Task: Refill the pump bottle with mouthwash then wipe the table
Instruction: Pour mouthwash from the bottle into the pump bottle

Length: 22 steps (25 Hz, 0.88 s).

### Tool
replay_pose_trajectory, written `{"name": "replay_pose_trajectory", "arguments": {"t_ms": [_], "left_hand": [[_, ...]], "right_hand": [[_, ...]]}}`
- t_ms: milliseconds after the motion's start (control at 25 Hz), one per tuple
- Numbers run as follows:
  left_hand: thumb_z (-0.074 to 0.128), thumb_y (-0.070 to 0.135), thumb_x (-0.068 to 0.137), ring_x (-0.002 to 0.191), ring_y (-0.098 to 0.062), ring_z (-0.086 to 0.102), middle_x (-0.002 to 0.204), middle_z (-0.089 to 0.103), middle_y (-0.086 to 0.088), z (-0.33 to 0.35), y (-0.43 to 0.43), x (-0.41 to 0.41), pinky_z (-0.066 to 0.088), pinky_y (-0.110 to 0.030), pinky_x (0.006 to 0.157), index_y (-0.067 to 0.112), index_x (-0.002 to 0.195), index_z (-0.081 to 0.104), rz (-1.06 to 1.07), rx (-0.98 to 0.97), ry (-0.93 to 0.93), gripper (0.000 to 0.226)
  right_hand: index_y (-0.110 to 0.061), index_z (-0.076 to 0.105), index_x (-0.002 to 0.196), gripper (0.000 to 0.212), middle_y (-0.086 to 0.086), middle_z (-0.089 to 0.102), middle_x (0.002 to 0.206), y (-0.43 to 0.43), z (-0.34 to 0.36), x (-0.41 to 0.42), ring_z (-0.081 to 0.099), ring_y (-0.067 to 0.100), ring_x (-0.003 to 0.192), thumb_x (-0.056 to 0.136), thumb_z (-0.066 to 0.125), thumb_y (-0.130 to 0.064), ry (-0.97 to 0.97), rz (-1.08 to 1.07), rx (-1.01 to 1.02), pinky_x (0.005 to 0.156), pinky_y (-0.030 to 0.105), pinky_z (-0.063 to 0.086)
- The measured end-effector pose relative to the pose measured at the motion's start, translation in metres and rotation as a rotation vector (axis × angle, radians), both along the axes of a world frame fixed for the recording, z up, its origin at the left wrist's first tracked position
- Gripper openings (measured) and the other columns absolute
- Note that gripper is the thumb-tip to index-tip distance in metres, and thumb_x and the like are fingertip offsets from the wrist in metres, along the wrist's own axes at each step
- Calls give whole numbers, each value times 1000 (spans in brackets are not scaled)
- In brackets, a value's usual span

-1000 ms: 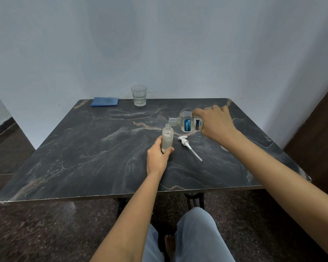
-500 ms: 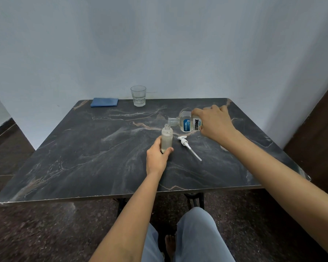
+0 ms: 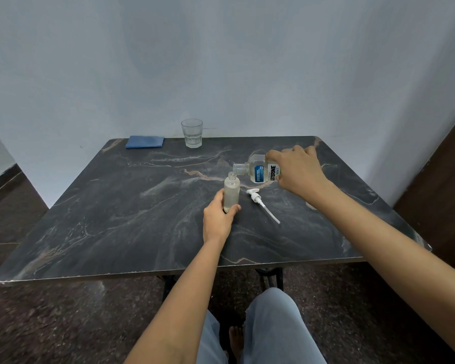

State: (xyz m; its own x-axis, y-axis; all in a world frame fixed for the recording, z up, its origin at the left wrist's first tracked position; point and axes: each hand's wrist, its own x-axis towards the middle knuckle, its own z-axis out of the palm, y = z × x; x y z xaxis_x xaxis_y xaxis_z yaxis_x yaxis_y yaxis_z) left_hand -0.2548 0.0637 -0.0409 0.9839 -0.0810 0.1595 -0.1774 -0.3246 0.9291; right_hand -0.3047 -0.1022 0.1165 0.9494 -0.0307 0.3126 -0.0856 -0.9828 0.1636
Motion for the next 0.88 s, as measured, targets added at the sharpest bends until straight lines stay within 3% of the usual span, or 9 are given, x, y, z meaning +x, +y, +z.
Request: {"name": "replay_pose_trajectory", "arguments": {"t_ms": [520, 880], "left_hand": [[73, 26, 84, 110, -16, 61, 123, 65, 0, 1, 0, -1, 49, -34, 97, 24, 135, 50, 2, 15, -9, 57], [73, 24, 84, 112, -16, 60, 126, 64, 0, 2, 0, -1, 48, -40, 100, 22, 137, 49, -7, 9, -4, 58]], "right_hand": [[-30, 48, 128, 48, 5, 64, 115, 0, 1, 1, 51, 30, 112, 84, 61, -15, -2, 1, -13, 98, 47, 32], [-30, 47, 129, 48, 5, 65, 116, 0, 1, 2, 51, 31, 113, 85, 61, -15, -4, -1, -24, 99, 49, 32]]}}
